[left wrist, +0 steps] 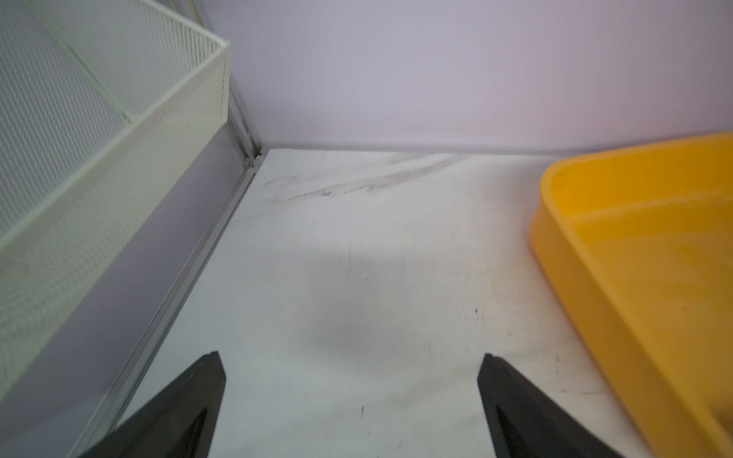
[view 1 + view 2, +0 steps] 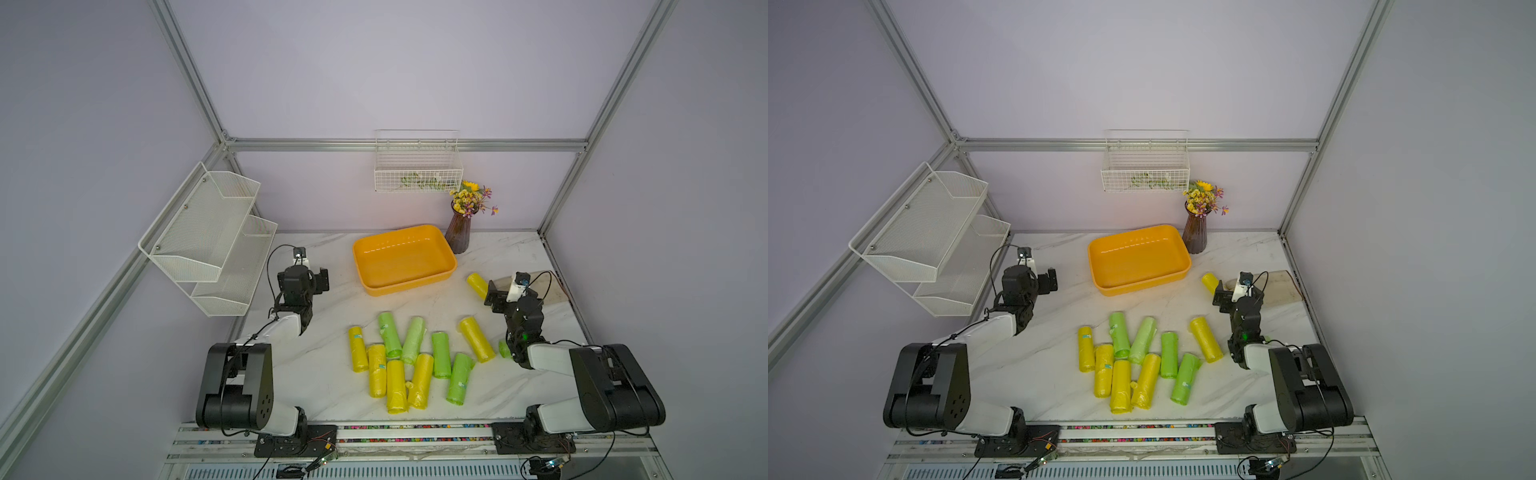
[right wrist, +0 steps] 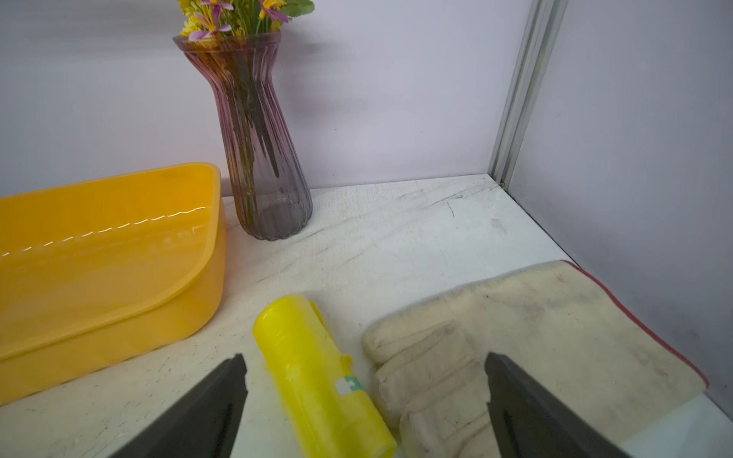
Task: Put the roll of trash bags into the storage box
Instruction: Adjust the storage box at the center of the board.
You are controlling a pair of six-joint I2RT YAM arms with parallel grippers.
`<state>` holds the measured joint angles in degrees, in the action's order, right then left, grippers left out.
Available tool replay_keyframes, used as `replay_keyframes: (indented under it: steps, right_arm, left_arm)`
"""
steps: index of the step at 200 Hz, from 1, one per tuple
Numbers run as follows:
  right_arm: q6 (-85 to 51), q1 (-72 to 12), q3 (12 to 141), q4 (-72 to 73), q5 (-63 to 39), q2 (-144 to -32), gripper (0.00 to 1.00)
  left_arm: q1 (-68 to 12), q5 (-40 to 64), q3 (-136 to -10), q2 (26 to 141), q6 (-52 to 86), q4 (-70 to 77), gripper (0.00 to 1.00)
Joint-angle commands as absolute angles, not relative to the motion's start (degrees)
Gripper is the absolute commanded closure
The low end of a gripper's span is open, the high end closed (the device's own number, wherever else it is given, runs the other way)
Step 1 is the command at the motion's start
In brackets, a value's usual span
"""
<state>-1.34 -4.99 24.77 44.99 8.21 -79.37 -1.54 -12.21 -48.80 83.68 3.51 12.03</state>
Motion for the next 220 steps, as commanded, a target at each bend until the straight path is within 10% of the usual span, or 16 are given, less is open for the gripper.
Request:
replay_keyframes:
  steps: [1,139,176,220]
  right_arm:
    - [-2.3,-5.6,32.1,23.6,-0.5,-75.7,0.02]
    - [1.2,-5.8,60.9,-18.4,-2.5,-94.1,0.03]
    - [3.8,-5.8,69.0,-24.1,-1.9,-103.1,0.06]
    - [5.6,-6.0,72.4,-25.2,-2.3,-107.8,0.1]
  left_arm:
    - [-3.0,-3.9,-54.9,84.1,7.7,-6.9,0.0]
    - [-12.7,7.5,-88.5,118.2,22.0,-22.5,0.0]
    - [-13.5,5.4,-91.3,121.6,23.3,-25.5,0.1]
    - [-13.8,4.2,-90.1,121.1,21.3,-25.9,0.46]
